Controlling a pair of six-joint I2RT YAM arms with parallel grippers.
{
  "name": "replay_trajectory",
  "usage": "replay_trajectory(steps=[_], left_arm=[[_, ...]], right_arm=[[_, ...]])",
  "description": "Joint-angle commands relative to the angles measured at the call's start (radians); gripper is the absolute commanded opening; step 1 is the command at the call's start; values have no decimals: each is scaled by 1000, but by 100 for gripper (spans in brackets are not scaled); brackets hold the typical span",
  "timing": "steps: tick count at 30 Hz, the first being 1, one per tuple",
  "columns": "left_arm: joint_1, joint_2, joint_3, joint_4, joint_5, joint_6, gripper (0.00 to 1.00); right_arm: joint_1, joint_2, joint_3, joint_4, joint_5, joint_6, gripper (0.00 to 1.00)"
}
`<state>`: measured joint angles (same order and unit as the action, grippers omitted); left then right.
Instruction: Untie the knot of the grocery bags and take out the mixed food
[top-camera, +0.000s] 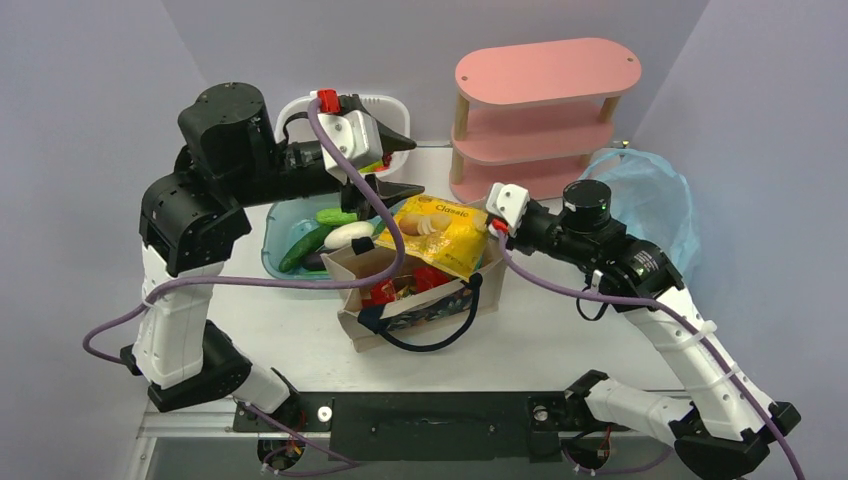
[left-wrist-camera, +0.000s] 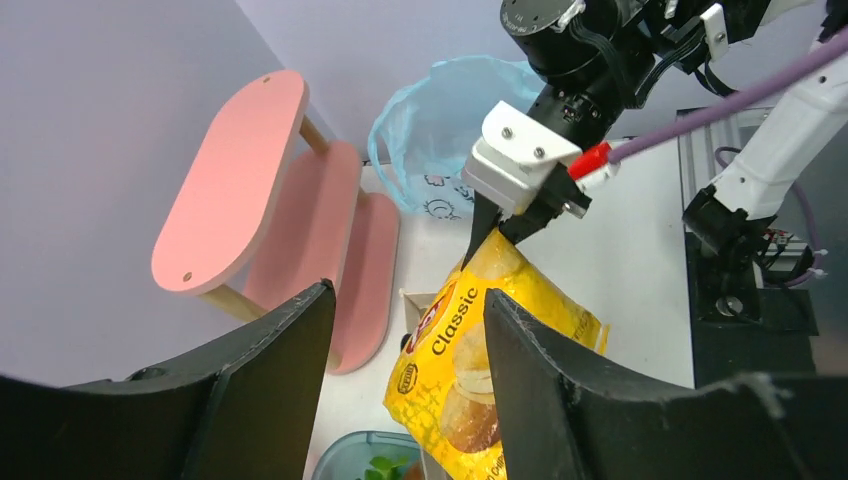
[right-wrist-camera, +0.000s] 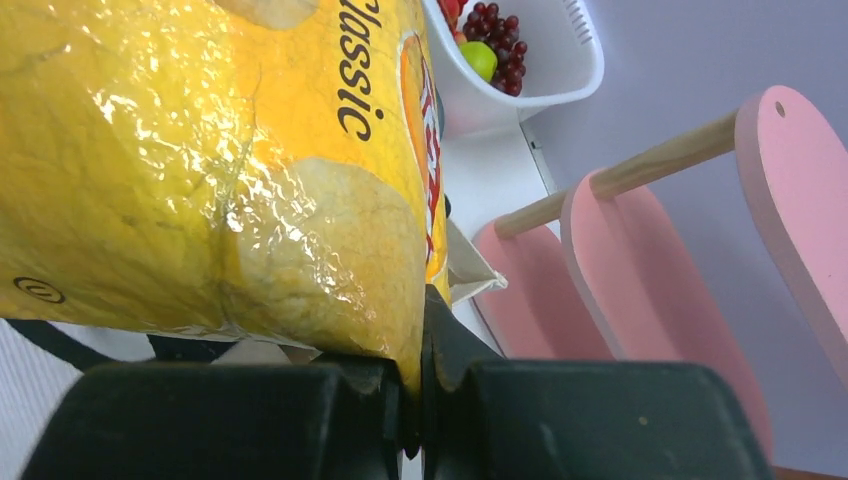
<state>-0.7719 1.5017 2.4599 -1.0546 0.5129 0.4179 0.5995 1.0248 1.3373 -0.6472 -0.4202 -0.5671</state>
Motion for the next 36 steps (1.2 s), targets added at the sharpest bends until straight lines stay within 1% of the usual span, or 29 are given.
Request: replay_trajectory(steps=[1, 2, 5, 9, 12, 17, 19, 21, 22, 25, 27, 28, 29, 30, 31, 32, 33, 34, 35, 36], left_arm=[[-9, 53, 18, -54, 43, -55, 54], [-9, 52, 2, -51, 48, -45, 54], [-18, 23, -130, -4, 56, -29, 56], [-58, 28, -245, -27, 41, 13, 56], [-67, 35, -299, -9, 28, 23, 57], [-67, 30, -396, 13, 16, 79, 57], [-67, 3, -466, 58, -7, 92, 57], [-67, -36, -546, 167, -32, 97, 58], [-68, -62, -594, 195, -40, 99, 58], [-73, -98, -661, 285, -47, 111, 58], [-79, -109, -682, 298, -47, 117, 53], [-80, -111, -687, 297, -32, 119, 42], [-79, -114, -689, 293, -11, 121, 35], [-71, -123, -701, 294, 0, 132, 20], [-64, -132, -712, 303, 26, 138, 12], [-43, -159, -751, 314, 37, 146, 1], [-31, -175, -774, 352, 58, 148, 0], [-4, -211, -824, 374, 66, 161, 0], [8, -227, -848, 417, 74, 172, 0], [32, -251, -883, 433, 76, 201, 0]], right_arm=[[56, -35, 56, -53, 66, -165, 0], [71, -37, 57, -55, 83, -180, 0], [82, -38, 70, -60, 87, -178, 0], [103, -36, 102, -61, 87, -155, 0], [120, -31, 131, -61, 79, -126, 0], [131, -36, 151, -62, 19, -70, 0], [133, -44, 154, -62, -13, -52, 0], [137, -49, 154, -63, -35, -26, 0], [138, -50, 154, -70, -44, -19, 0], [143, -49, 150, -87, -63, -13, 0], [146, -47, 150, -92, -68, -6, 0], [147, -47, 154, -96, -68, -1, 0], [147, -47, 158, -100, -63, 11, 0], [148, -47, 168, -120, -40, 21, 2], [147, -47, 176, -137, -25, 23, 13], [144, -51, 192, -183, 11, 12, 21], [130, -55, 200, -214, 26, 0, 37], [117, -67, 211, -272, 47, -23, 43], [80, -74, 211, -294, 52, -29, 51], [55, -95, 210, -328, 47, -36, 55]])
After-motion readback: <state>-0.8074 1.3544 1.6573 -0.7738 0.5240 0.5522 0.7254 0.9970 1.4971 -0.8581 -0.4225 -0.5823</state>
